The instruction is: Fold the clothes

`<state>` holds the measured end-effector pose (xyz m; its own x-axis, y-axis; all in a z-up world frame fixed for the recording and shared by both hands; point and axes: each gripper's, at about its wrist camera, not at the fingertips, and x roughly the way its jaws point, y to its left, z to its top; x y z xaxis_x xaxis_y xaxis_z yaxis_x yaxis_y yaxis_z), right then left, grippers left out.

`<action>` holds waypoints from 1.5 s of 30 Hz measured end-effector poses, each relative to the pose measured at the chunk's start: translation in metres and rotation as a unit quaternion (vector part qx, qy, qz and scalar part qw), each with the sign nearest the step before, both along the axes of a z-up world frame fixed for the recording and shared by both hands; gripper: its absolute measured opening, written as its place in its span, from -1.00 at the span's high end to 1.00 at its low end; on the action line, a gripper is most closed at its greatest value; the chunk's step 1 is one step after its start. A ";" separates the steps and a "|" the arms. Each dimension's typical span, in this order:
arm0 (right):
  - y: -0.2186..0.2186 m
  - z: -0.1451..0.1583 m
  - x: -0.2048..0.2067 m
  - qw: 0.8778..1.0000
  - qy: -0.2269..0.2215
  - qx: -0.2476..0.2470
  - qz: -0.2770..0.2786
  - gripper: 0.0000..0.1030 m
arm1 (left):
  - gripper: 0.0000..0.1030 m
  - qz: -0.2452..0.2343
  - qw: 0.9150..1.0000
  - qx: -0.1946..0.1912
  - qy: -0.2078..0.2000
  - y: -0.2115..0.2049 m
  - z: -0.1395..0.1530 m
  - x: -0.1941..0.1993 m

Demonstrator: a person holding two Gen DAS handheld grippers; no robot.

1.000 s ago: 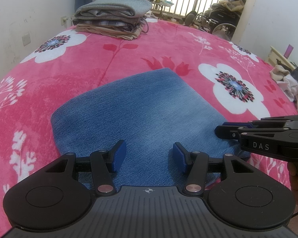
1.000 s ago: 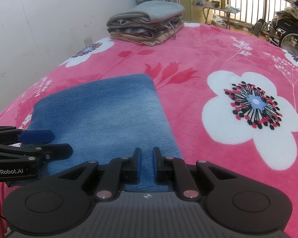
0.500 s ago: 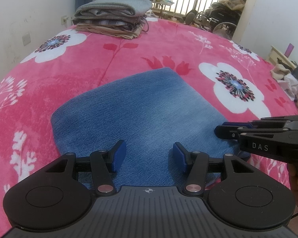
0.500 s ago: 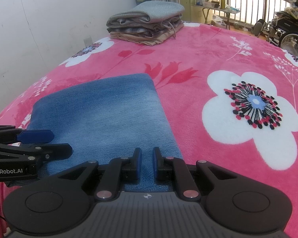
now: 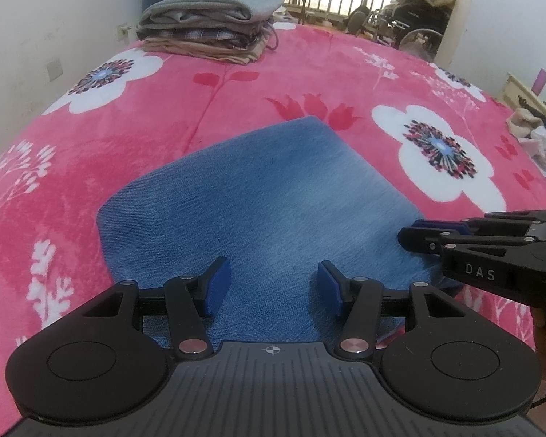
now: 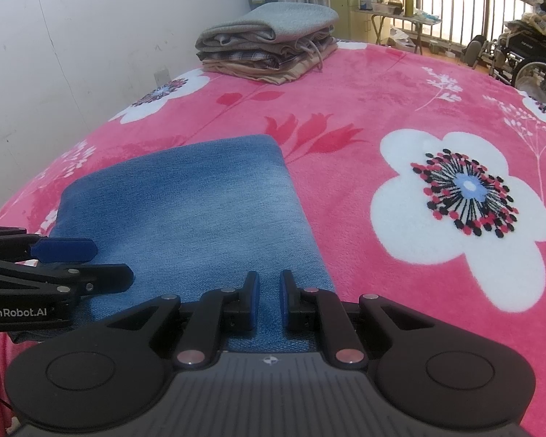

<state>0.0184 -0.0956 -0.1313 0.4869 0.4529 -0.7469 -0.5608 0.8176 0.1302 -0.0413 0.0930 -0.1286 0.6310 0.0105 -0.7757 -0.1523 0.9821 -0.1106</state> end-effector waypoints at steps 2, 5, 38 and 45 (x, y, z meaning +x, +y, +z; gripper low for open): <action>0.000 0.000 0.000 1.000 0.000 0.000 0.000 0.76 | -0.04 0.001 1.000 0.001 0.003 0.000 0.000 0.001; 0.000 0.000 0.000 1.000 0.000 0.000 0.000 0.76 | -0.05 0.001 1.000 0.002 0.005 -0.001 0.001 0.001; -0.034 -0.063 0.170 0.912 0.302 0.276 0.021 0.03 | -0.40 0.062 0.931 -0.360 -0.019 0.121 -0.063 -0.039; -0.036 -0.077 0.177 0.879 0.358 0.306 0.073 0.05 | -0.48 0.046 0.925 -0.377 -0.025 0.118 -0.071 -0.015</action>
<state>0.1951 -0.1316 -0.2081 -0.1046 0.8953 -0.4329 -0.2491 0.3979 0.8830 -0.0562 0.2106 -0.2001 0.6890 -0.4671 -0.5542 -0.2073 0.6057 -0.7682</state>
